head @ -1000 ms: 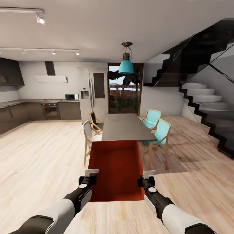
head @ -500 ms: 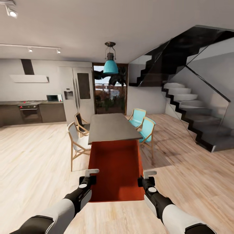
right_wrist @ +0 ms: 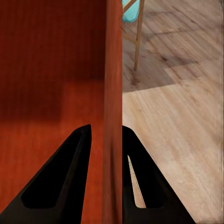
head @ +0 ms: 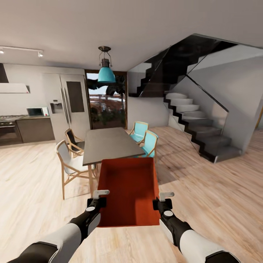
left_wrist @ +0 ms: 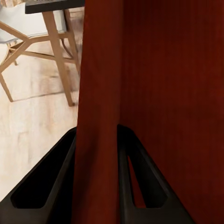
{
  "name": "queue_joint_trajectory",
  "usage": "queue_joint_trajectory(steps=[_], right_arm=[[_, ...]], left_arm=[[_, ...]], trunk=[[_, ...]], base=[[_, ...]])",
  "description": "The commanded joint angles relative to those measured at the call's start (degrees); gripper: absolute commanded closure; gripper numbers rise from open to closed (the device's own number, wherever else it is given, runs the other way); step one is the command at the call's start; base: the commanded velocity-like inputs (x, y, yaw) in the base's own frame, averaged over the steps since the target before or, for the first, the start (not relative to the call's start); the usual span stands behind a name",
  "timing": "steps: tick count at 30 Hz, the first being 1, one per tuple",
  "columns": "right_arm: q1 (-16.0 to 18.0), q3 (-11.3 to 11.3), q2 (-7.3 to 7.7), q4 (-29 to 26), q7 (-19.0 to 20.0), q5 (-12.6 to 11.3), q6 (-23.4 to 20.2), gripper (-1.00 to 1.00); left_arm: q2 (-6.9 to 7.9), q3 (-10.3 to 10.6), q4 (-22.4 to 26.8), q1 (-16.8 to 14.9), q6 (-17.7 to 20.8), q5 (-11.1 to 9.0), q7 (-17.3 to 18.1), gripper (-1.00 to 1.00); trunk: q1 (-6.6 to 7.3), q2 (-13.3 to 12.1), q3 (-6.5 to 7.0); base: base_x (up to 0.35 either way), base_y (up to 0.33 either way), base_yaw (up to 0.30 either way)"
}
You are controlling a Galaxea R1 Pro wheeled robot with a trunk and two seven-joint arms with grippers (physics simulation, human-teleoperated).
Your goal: Move the two storage containers from the living room to the garage. In the garage, place one container on the floor and stack the other container on top of it (either order is fine).
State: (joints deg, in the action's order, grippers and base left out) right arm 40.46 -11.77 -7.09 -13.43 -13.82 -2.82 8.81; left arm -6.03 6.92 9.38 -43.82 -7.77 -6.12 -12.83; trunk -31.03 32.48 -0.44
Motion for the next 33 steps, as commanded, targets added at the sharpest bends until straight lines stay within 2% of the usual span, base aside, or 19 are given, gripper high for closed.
queue_joint_trajectory(steps=[1,33], right_arm=[[0.1,3.0,1.30,0.1,-3.0,-0.4,0.3,1.00],[0.0,2.9,1.29,0.1,-2.9,-0.4,0.3,1.00]], left_arm=[[0.66,-3.6,0.1,0.0,-0.3,-0.1,-2.7,1.00],[0.67,-3.6,-0.1,0.0,-0.3,-0.2,-2.7,1.00]], trunk=[[-0.02,0.1,-0.04],[-0.02,0.1,-0.04]], base=[[0.000,0.000,-0.295],[0.000,0.000,-0.295]])
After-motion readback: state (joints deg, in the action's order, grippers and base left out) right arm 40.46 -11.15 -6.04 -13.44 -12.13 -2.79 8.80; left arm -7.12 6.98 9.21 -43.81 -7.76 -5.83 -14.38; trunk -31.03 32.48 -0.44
